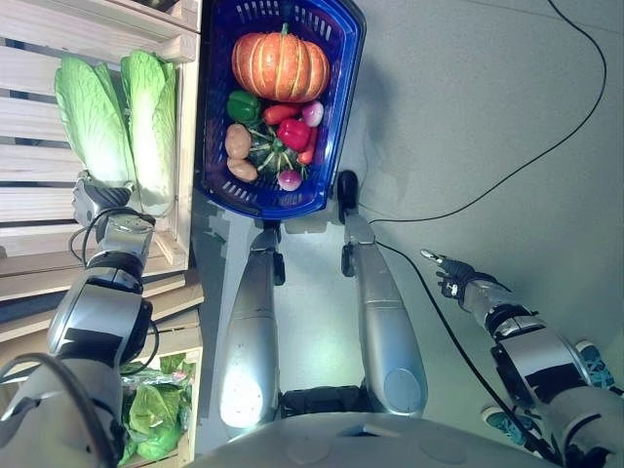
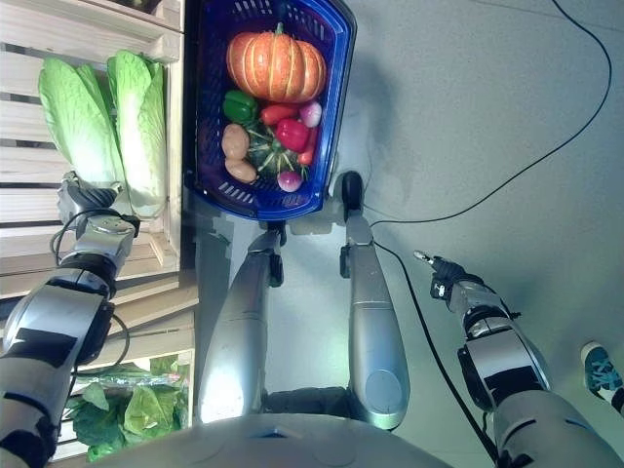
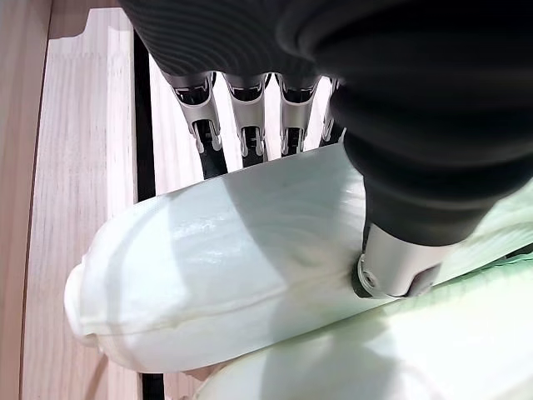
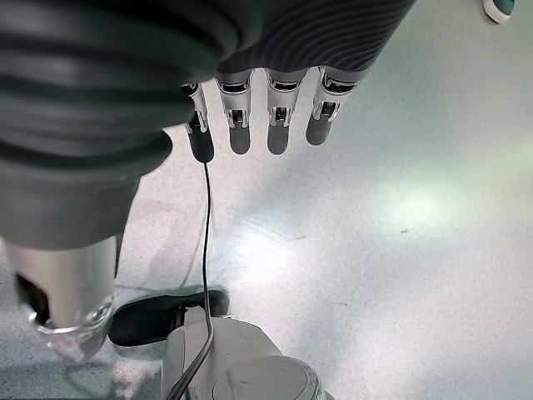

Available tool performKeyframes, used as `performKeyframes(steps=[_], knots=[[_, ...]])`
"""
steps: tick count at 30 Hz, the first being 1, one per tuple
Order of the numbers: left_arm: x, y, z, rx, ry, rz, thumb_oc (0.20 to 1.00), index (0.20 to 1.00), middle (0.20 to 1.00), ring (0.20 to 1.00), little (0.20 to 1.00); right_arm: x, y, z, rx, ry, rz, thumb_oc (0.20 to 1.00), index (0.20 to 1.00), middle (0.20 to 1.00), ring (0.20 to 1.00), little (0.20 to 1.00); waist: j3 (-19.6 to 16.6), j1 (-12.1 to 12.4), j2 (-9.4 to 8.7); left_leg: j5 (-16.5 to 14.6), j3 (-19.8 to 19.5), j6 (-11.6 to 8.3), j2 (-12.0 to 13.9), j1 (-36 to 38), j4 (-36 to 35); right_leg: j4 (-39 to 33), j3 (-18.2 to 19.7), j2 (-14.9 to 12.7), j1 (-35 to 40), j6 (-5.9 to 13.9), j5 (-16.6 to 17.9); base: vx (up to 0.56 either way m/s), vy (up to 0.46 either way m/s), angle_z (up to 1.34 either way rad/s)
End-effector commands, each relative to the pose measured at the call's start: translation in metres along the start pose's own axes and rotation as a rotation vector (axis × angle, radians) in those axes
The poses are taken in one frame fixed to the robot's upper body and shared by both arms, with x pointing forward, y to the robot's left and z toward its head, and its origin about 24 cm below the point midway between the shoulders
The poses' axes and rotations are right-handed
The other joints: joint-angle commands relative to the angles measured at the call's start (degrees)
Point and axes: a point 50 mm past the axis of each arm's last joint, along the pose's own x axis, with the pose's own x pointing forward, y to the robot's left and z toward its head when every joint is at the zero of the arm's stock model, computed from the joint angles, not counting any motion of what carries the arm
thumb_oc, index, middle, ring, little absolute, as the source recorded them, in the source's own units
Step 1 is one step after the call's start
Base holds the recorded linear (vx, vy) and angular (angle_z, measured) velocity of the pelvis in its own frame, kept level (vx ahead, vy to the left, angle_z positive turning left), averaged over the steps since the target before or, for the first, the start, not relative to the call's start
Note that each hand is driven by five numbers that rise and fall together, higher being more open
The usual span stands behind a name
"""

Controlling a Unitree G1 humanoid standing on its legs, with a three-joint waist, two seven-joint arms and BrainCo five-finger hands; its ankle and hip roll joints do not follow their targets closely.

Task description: Pick up fruits and vegetables into the basket

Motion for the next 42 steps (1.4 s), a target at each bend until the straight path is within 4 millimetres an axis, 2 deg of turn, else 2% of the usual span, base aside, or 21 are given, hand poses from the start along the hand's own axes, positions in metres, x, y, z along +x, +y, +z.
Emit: performKeyframes(steps=[1,8,12,19,21,24,28,31,34,38,42], knots=[[-0.009,-0.014,-0.022,0.004,0.060,-0.082,0.200,0.200,0.200,0.200,0.200,-0.003,-0.022,-0.022,-0.026,0.069,-0.057,1.000,1.000,1.000,1.000,1.000,-2.0,0.7,1.32,4.5,-0.5,-0.87,-0.8,-0.9,-5.7,6.6,-3.4,3.3,1.2,-0.68,-10.1,0.00,0.000,0.00],[-0.010,-0.015,-0.021,-0.060,0.049,-0.090,0.200,0.200,0.200,0.200,0.200,-0.003,-0.023,-0.022,0.002,0.052,-0.058,1.000,1.000,1.000,1.000,1.000,-2.0,0.8,1.70,4.5,-0.6,-0.83,-0.8,-0.3,-6.1,6.7,-3.4,3.2,1.6,-0.61,-10.2,0.00,0.000,0.00],[-0.009,-0.013,-0.020,-0.169,0.062,-0.080,0.200,0.200,0.200,0.200,0.200,-0.003,-0.024,-0.015,0.033,0.018,-0.060,1.000,1.000,1.000,1.000,1.000,-2.0,0.8,1.92,4.6,-0.6,-0.82,-0.9,0.4,-6.4,6.4,-3.4,3.1,2.3,-0.56,-10.1,0.00,0.000,0.00],[-0.004,-0.001,-0.009,-0.413,-0.008,-0.048,0.200,0.200,0.200,0.200,0.200,-0.005,-0.031,0.005,0.136,-0.123,-0.070,1.000,1.000,1.000,1.000,1.000,-2.0,1.2,2.67,4.9,-0.8,-0.91,-1.1,1.8,-7.3,5.6,-3.5,3.0,3.7,-0.50,-9.7,0.00,-0.005,0.00],[-0.005,0.005,-0.003,-0.502,-0.046,-0.016,0.200,0.200,0.200,0.200,0.200,-0.007,-0.031,0.017,0.184,-0.215,-0.068,1.000,1.000,1.000,1.000,1.000,-2.0,1.6,2.93,4.8,-1.1,-0.89,-1.2,2.5,-7.6,5.2,-3.5,3.0,4.5,-0.49,-9.8,0.00,0.000,0.00],[-0.006,0.007,0.001,-0.538,-0.074,-0.002,0.200,0.200,0.200,0.200,0.200,-0.009,-0.031,0.024,0.210,-0.265,-0.070,1.000,1.000,1.000,1.000,1.000,-2.0,1.9,3.02,4.8,-1.2,-0.81,-1.2,2.8,-7.9,5.2,-3.6,3.0,4.8,-0.48,-9.9,-0.01,-0.029,0.01],[-0.014,0.013,0.022,-0.650,-0.209,0.029,0.200,0.200,0.200,0.200,0.200,-0.017,-0.027,0.058,0.289,-0.463,-0.075,1.000,1.000,1.000,1.000,1.000,-2.0,2.7,3.15,4.9,-1.5,-0.66,-1.4,3.7,-8.9,4.4,-4.0,3.0,5.8,-0.58,-9.9,-0.03,-0.059,0.06],[-0.022,0.013,0.034,-0.670,-0.290,0.035,0.200,0.200,0.200,0.200,0.200,-0.023,-0.021,0.073,0.321,-0.550,-0.084,1.000,1.000,1.000,1.000,1.000,-2.0,2.9,3.13,4.9,-1.5,-0.70,-1.4,4.1,-9.3,4.2,-4.0,3.0,6.3,-0.54,-9.9,-0.02,-0.022,0.03],[-0.031,0.017,0.059,-0.684,-0.429,0.026,0.200,0.200,0.200,0.200,0.200,-0.034,-0.016,0.096,0.362,-0.673,-0.098,1.000,1.000,1.000,1.000,1.000,-2.0,2.8,3.02,5.0,-1.4,-0.62,-1.4,4.4,-9.8,3.9,-4.1,3.2,6.6,-0.58,-9.7,-0.01,-0.003,0.01],[-0.043,0.019,0.084,-0.674,-0.575,-0.004,0.200,0.200,0.200,0.200,0.200,-0.049,-0.009,0.115,0.405,-0.799,-0.101,1.000,1.000,1.000,1.000,1.000,-2.0,2.6,3.07,5.0,-1.1,-0.61,-1.4,4.5,-10.1,3.7,-4.1,3.2,6.8,-0.49,-9.5,-0.01,0.000,-0.01],[-0.051,0.020,0.098,-0.657,-0.667,-0.033,0.200,0.200,0.200,0.200,0.200,-0.061,0.000,0.127,0.427,-0.885,-0.079,1.000,1.000,1.000,1.000,1.000,-2.0,2.4,3.21,5.0,-0.9,-0.55,-1.4,4.5,-10.4,3.5,-4.1,3.2,6.7,-0.40,-9.3,0.00,0.000,0.00]])
